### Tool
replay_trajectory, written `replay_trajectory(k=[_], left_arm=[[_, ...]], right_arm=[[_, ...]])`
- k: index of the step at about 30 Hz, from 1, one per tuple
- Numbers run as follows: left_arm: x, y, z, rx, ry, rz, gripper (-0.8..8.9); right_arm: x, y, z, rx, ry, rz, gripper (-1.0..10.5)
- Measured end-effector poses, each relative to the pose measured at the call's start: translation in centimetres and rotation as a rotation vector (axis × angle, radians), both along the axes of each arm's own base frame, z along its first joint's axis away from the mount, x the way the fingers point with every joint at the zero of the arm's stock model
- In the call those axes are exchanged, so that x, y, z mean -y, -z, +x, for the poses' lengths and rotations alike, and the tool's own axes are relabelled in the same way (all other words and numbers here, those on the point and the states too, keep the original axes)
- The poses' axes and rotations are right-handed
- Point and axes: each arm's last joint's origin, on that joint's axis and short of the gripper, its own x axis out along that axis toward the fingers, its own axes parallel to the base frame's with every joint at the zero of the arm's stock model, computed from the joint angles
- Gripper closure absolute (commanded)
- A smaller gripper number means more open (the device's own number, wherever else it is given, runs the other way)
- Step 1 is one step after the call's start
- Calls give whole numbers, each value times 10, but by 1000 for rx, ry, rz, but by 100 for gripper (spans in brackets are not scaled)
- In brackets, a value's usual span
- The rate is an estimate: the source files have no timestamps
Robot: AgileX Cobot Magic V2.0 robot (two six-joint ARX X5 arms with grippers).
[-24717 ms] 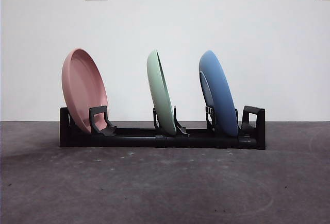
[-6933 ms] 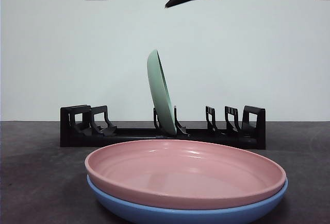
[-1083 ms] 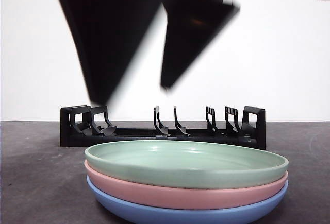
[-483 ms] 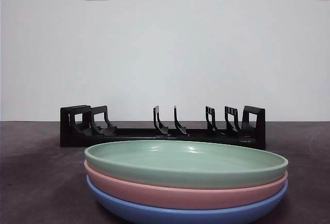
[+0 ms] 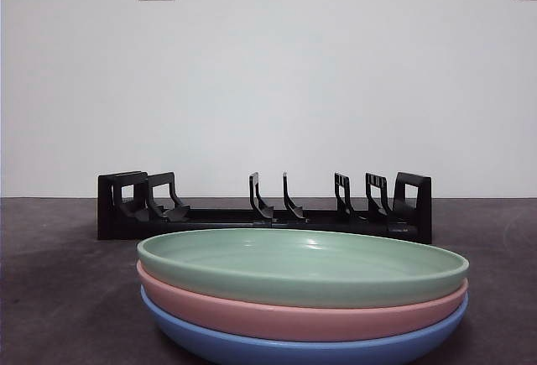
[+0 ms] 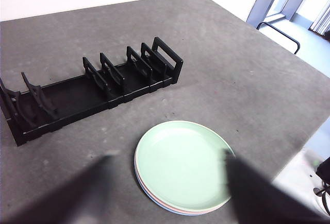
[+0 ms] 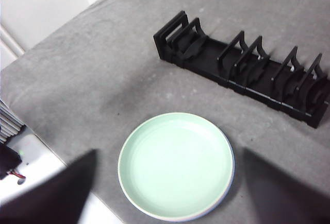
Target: Place the plate
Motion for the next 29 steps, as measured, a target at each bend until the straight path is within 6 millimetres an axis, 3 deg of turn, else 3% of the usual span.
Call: replay_trajectory(k=[5,22,26,29], left_arm=[[0,0,0,-2,0,0,787],[-2,2,2,16,-42,-13,805],[-8,22,8,130,-157,-36,805],[-12,60,18,210,-270,-9,805]], right_arm=[[-3,1,2,-9,-1,-15,928],[-3,1,2,-9,-1,-17,928],[-3,1,2,-9,-1,-16,928],[-3,1,2,-9,-1,-16,928]])
